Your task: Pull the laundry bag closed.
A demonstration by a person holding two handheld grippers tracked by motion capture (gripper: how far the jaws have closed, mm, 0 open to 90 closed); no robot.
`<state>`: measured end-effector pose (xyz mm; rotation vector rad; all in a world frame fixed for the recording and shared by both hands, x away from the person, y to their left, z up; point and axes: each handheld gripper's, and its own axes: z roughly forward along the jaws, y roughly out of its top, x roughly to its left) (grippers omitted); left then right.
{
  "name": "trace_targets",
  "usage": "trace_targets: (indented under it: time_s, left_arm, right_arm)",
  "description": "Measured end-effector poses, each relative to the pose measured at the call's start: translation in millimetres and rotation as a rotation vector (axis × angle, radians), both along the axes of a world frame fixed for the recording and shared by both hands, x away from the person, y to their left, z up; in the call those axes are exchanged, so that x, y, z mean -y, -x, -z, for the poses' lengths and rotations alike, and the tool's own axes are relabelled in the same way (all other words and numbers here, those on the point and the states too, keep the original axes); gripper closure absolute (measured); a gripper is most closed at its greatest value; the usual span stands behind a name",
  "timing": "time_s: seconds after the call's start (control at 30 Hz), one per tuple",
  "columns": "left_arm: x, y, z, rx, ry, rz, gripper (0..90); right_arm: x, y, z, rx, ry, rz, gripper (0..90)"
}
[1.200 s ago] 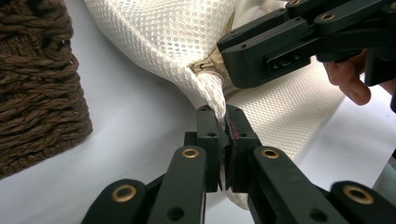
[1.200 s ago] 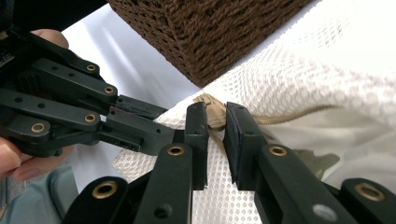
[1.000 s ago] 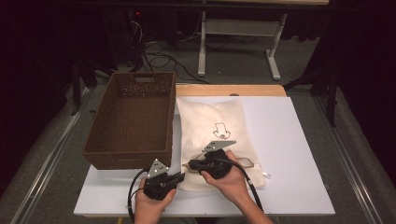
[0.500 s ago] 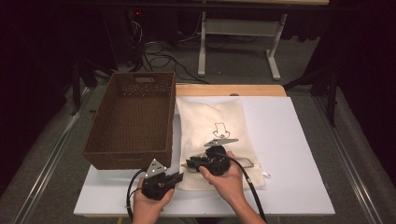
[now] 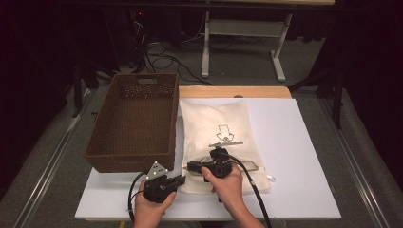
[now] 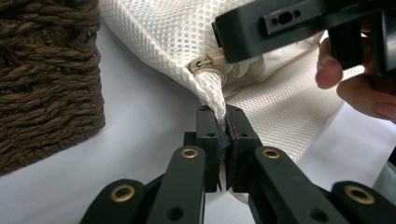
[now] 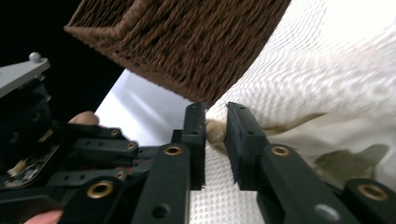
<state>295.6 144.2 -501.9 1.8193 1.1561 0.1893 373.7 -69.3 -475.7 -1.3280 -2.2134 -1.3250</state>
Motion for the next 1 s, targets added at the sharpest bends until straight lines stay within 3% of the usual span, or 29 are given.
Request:
trace_targets:
  time_s: [0.17, 0.37, 0.57, 0.63, 0.7, 0.8, 0.87, 0.9, 1.0]
  left_arm:
    - [1.1, -0.4, 1.1, -0.006, -0.012, 0.003, 86.2]
    - [2.0, -1.3, 2.0, -0.008, -0.026, 0.008, 86.2]
    - [4.7, -1.1, 2.9, -0.008, -0.036, 0.01, 86.3]
    - [5.1, -1.2, 3.0, -0.012, -0.038, 0.015, 86.3]
    - [3.1, -2.6, 2.4, -0.027, -0.018, 0.009, 86.1]
    - [-2.7, -7.1, 0.8, -0.067, 0.021, -0.015, 81.8]
    - [-8.9, -11.8, -2.1, -0.119, 0.086, -0.053, 76.0]
    - [-9.1, -13.3, -2.8, -0.124, 0.096, -0.053, 73.8]
    - [-5.0, -18.4, -3.7, -0.12, 0.064, -0.027, 71.0]
  right_arm:
    - [3.1, 0.7, 0.5, -0.021, -0.019, -0.006, 85.4]
    - [2.1, -0.3, 5.1, -0.054, -0.02, -0.015, 83.8]
    - [-2.6, 1.6, 7.5, -0.046, -0.023, -0.037, 85.9]
    - [-4.7, 2.9, 7.2, -0.028, -0.001, -0.036, 87.3]
    - [-4.4, 4.3, 6.7, -0.005, 0.008, -0.046, 87.5]
    - [-0.5, 5.0, 5.5, 0.01, -0.017, -0.042, 87.6]
    - [1.4, 5.3, 4.6, 0.018, -0.026, -0.044, 87.6]
    - [1.7, 5.7, 4.3, 0.024, -0.033, -0.043, 87.6]
    - [1.1, 6.5, 4.7, 0.023, -0.032, -0.048, 87.6]
